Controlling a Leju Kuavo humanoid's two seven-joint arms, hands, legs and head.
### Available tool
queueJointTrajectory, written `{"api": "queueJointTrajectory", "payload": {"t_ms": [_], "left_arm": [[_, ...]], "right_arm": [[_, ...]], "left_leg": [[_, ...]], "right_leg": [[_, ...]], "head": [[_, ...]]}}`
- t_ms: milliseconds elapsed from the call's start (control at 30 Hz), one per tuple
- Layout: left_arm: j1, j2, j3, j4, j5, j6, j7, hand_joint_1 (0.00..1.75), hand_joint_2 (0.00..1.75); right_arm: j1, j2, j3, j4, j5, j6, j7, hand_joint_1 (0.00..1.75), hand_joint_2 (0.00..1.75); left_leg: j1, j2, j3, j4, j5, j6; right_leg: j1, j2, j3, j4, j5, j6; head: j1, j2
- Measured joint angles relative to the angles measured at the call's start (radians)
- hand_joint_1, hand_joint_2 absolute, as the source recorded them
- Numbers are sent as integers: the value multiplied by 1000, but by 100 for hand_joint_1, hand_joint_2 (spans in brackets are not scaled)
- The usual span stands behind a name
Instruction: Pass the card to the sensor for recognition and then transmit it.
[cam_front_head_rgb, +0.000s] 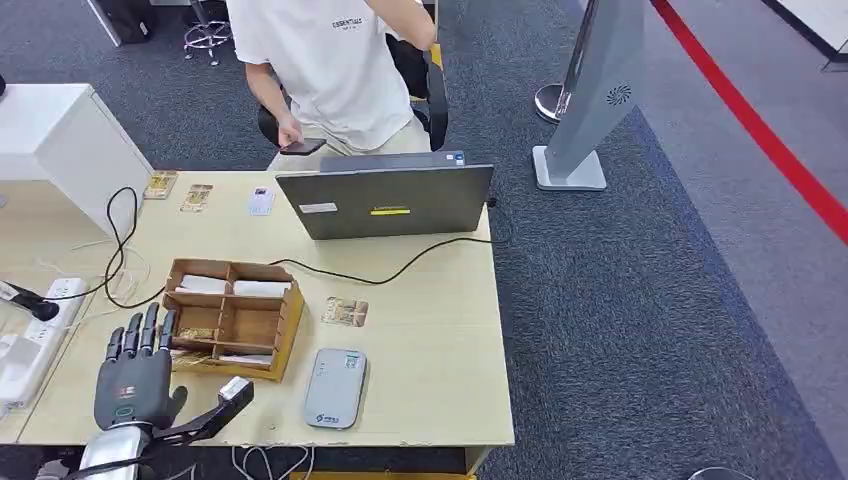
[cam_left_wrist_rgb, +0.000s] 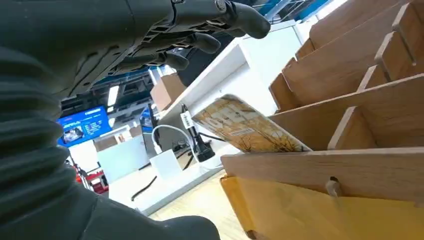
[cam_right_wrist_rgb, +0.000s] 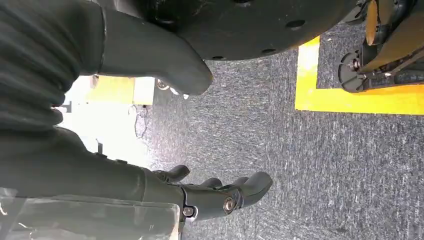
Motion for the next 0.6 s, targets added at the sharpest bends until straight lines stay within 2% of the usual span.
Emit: {"api": "queueJointTrajectory", "payload": {"t_ms": [167, 600], "left_arm": [[0, -4, 0, 2, 0, 21, -15, 0, 175], [0, -10, 0, 2, -2, 25, -21, 0, 175]], "right_arm": [[0, 0, 8, 0, -4, 0, 0, 0, 175], [-2, 0, 21, 2, -6, 0, 0, 0, 175]], "left_leg": [[0, 0, 0, 0, 0, 0], [0, 0, 0, 0, 0, 0]], "right_leg": [[0, 0, 0, 0, 0, 0], [0, 0, 0, 0, 0, 0]], "head": [[0, 0], [0, 0]]}}
